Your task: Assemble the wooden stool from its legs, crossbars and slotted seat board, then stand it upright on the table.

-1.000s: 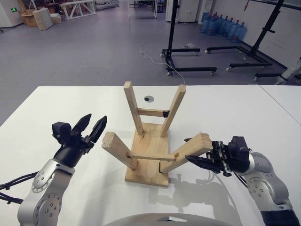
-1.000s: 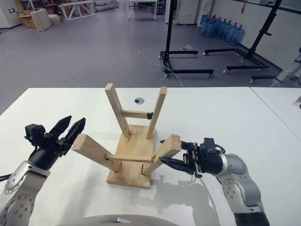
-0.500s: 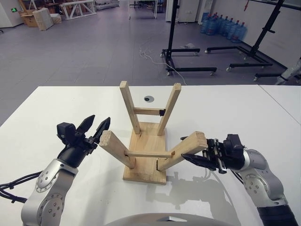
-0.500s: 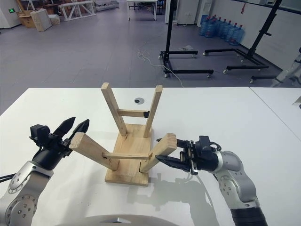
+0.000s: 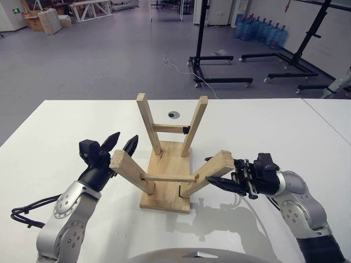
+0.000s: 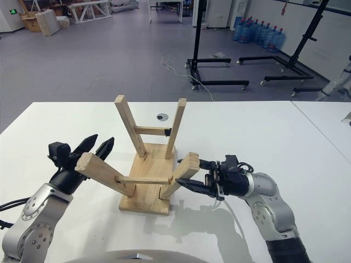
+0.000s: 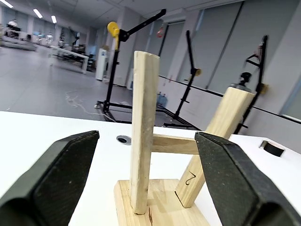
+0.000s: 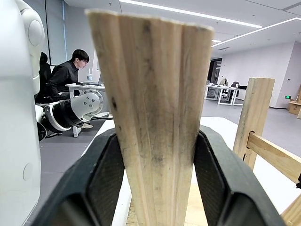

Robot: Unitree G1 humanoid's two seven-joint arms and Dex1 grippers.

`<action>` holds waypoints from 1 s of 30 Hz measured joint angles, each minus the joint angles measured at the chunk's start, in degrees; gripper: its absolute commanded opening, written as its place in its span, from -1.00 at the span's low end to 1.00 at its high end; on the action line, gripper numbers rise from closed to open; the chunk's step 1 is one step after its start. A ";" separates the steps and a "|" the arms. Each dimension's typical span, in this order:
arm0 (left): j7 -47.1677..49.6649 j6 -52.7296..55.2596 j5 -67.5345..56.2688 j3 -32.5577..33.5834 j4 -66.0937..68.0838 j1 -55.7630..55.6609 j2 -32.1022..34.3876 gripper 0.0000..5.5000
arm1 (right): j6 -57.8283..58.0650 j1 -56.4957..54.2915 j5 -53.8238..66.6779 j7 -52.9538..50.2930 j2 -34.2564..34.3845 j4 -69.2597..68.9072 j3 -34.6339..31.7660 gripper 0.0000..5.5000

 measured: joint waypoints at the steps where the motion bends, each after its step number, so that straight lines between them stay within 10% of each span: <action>1: 1.84 0.21 0.91 -0.46 -0.87 0.34 -0.97 0.36 | 0.03 0.18 -0.02 -0.13 -0.02 -0.20 0.00 -0.26; 30: 11.69 5.49 5.37 -3.09 -3.28 -0.34 -2.73 0.36 | -8.82 2.07 -2.02 -1.17 1.31 1.22 3.94 -0.26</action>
